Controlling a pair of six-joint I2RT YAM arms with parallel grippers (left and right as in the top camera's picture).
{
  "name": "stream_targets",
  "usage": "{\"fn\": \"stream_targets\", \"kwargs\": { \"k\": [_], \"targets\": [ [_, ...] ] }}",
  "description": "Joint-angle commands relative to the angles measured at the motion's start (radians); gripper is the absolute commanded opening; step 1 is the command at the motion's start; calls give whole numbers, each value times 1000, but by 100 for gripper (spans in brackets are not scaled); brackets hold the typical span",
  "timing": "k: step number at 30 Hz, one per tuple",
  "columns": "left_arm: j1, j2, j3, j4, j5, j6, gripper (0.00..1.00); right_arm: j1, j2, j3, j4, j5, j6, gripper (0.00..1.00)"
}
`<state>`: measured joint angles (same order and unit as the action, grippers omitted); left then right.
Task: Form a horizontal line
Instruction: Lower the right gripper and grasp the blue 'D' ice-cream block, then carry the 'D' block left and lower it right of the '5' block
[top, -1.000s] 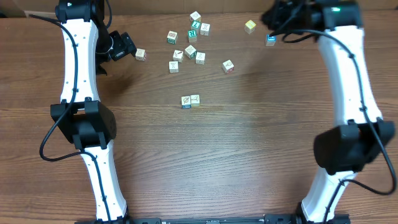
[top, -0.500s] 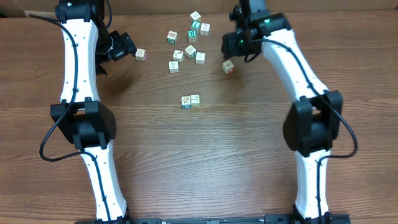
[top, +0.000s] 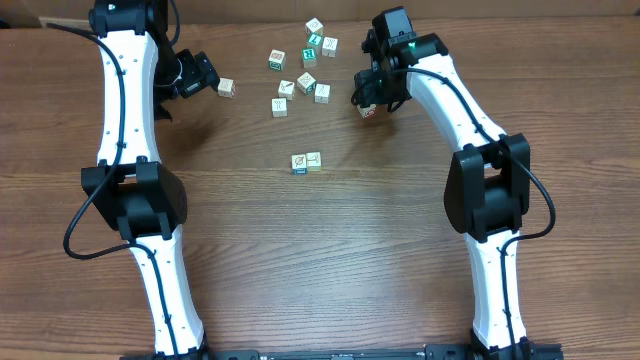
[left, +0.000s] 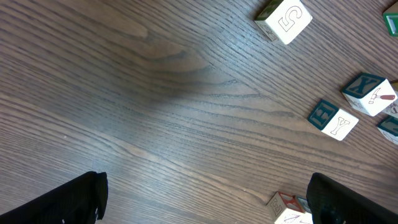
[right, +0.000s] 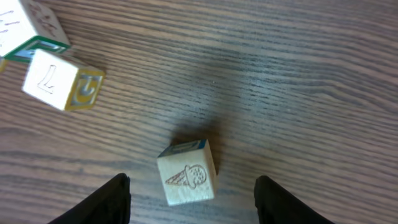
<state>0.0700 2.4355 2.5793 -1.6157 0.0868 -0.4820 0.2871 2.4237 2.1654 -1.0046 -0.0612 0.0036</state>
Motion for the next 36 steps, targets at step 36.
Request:
{"fn": "stream_targets", "kwargs": {
  "k": [36],
  "targets": [
    [2,-12,20,1,7,8,99,23,-142,22,-279,-73,237,29]
  ]
}}
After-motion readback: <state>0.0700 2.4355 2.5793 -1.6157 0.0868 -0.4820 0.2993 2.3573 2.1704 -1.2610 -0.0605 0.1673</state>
